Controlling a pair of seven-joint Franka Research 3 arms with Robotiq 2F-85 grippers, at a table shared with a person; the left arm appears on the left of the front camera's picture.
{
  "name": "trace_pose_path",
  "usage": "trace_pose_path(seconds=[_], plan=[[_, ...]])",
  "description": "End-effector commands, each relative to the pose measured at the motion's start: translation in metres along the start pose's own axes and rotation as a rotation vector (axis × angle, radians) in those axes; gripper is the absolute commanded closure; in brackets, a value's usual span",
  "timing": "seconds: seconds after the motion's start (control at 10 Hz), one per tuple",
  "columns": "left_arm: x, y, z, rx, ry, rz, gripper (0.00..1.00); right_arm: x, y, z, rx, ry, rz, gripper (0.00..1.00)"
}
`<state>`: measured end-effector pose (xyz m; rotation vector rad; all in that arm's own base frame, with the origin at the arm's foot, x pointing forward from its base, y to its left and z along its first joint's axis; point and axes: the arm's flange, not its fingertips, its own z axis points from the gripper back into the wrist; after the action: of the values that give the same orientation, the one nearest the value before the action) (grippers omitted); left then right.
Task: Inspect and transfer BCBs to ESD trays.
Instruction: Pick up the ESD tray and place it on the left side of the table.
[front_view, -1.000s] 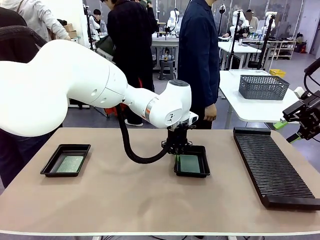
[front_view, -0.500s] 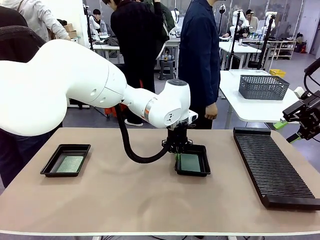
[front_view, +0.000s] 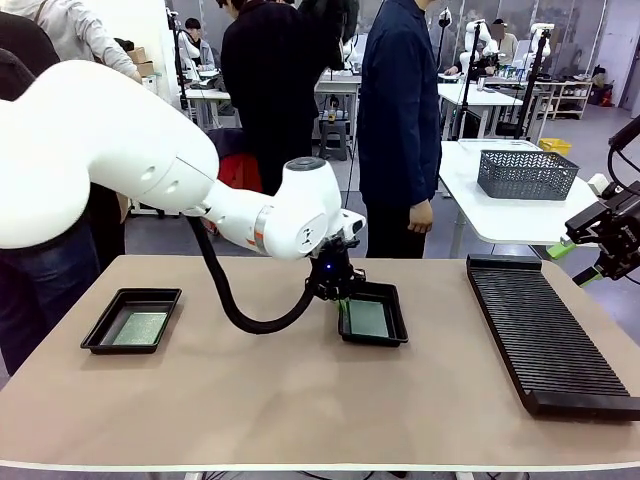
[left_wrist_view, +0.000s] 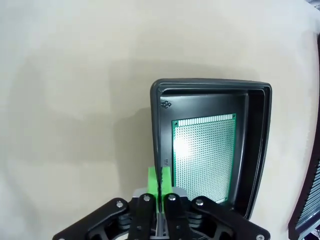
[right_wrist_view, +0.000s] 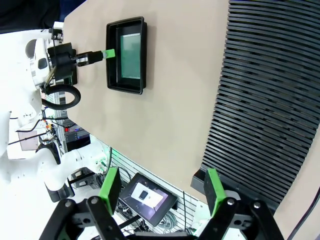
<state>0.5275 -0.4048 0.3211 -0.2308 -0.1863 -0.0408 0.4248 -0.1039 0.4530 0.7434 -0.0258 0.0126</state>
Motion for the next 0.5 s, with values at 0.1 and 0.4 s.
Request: trace_pose_path(seconds=[0.1, 0.4], plan=[[-0.02, 0.043, 0.027, -0.046, -0.018, 0.006, 0.97, -0.002, 0.002, -0.001, -0.014, -0.013, -0.016, 0.11], [-0.016, 0.095, 0.056, -0.111, -0.02, 0.025, 0.97, -0.002, 0.002, -0.001, -0.014, -0.013, -0.016, 0.11]])
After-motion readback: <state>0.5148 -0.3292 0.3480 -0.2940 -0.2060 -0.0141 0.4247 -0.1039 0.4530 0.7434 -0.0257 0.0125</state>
